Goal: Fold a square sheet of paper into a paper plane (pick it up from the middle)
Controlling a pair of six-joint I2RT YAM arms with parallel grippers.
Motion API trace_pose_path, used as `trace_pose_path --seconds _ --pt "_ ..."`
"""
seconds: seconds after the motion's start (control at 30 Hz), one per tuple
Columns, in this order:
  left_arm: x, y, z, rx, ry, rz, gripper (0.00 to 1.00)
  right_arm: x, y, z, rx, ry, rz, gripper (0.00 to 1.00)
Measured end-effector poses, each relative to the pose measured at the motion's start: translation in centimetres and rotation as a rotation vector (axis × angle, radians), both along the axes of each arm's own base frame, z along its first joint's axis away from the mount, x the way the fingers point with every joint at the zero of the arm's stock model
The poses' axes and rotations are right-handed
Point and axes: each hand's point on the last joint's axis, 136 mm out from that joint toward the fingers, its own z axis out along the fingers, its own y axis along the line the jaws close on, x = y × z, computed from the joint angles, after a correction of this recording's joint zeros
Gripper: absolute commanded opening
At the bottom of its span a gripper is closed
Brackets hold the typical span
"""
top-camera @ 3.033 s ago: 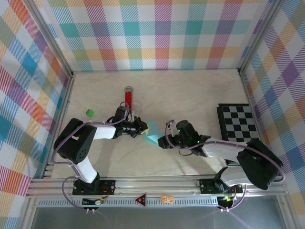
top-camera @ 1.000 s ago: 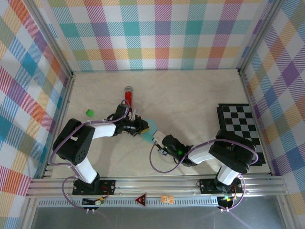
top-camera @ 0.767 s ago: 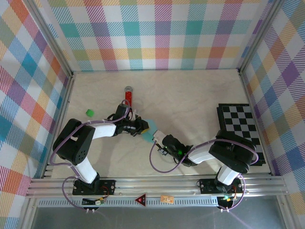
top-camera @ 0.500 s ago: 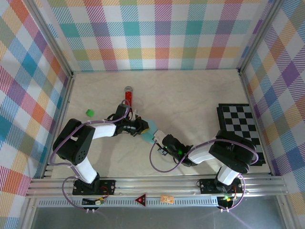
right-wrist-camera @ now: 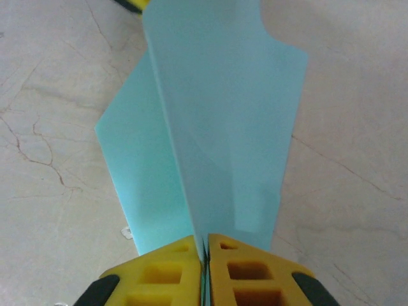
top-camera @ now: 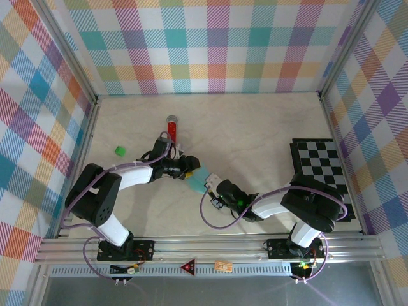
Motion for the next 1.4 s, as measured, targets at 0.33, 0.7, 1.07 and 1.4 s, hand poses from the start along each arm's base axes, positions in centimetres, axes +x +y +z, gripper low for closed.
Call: trace_pose_path --seconds 0.33,0.7,1.07,1.4 --pt "0.0 1.9 1.1 0.099 -0.056 0.057 0.54 -0.4 0.4 -0.6 0.051 0.091 -0.026 0.21" --pt "-0.4 3.7 0.6 0.198 -0.053 0.095 0.63 -0.6 0.5 -0.7 0.078 0.133 -0.029 0.14" --pt "-0.4 4.0 1.4 0.206 -0.079 0.101 0.63 -0.5 1.0 -0.4 0.209 0.258 -0.051 0.13" --pt "-0.5 3.3 1.7 0.160 -0.065 0.090 0.53 -0.2 0.7 -0.6 0.315 0.369 -0.111 0.12"
